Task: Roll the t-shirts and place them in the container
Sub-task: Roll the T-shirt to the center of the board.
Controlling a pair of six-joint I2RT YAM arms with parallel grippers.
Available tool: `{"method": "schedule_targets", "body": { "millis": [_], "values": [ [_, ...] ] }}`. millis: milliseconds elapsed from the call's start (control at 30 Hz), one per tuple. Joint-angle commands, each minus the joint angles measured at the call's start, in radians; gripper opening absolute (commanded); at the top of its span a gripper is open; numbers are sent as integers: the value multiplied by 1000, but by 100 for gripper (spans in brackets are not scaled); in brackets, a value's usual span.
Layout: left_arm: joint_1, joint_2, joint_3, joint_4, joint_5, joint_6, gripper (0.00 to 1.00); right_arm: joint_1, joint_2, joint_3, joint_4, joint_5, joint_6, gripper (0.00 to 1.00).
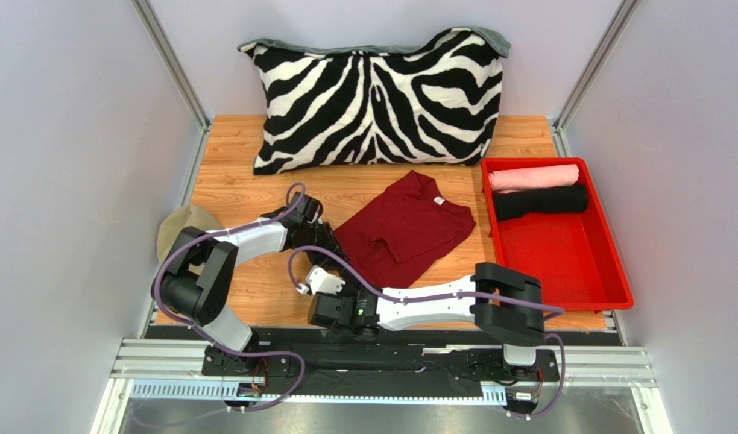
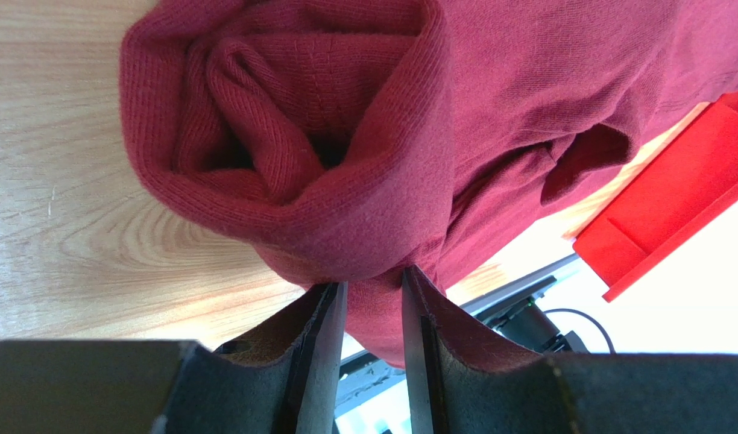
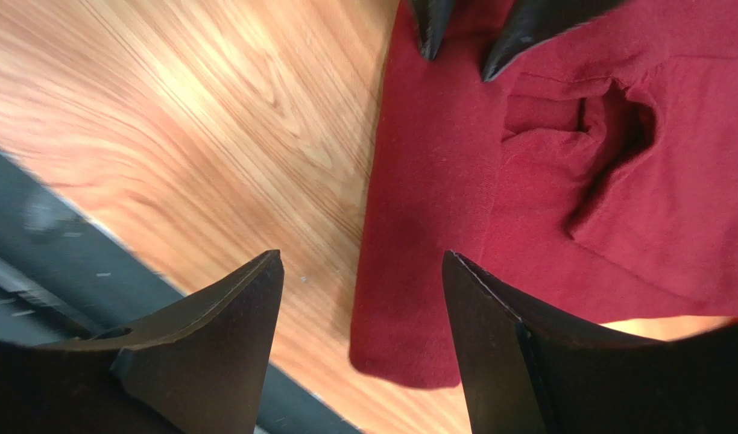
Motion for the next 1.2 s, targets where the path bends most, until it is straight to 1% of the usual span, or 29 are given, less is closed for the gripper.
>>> {"method": "schedule_targets", "body": {
  "millis": [0,167,467,667,767,833,867,900,933,967,1033,1067,1133,1167],
  "values": [
    [-1,43,-13,-54,-74,31,38,7,43,61,-36,127,-96,70],
    [-1,42,-14,-55,-77,37,38,10,98,64,-53,156,-105,70],
    [-1,40,-13,-64,-78,46,38,5,126,5,-32,116,-79,67],
    [-1,40,-8,-72,-82,51,38,-27,123,-31,-3,85,-81,65],
    [-1,34,-5,-78,-83,52,38,-51,97,-65,37,6,-81,60],
    [-1,29,-4,-81,-83,58,38,-70,71,-79,66,-30,-84,55],
    [-1,28,-4,-81,-82,57,38,-79,59,-93,77,-71,-85,52],
    [-1,23,-4,-83,-82,61,39,-97,48,-100,97,-96,-82,47],
    [-1,19,-2,-83,-79,63,39,-108,20,-108,109,-128,-81,46],
    [0,13,2,-87,-77,65,40,-120,7,-117,120,-195,-73,45],
    [0,-13,12,-98,-71,77,42,-159,-44,-149,163,-266,-64,45],
    [0,-42,25,-104,-69,83,46,-185,-64,-162,177,-336,-53,44],
    [0,-76,45,-132,-71,109,51,-217,-111,-194,215,-413,-36,44],
    [0,-93,70,-146,-75,118,55,-252,-125,-205,229,-489,-27,43]
  ]
}}
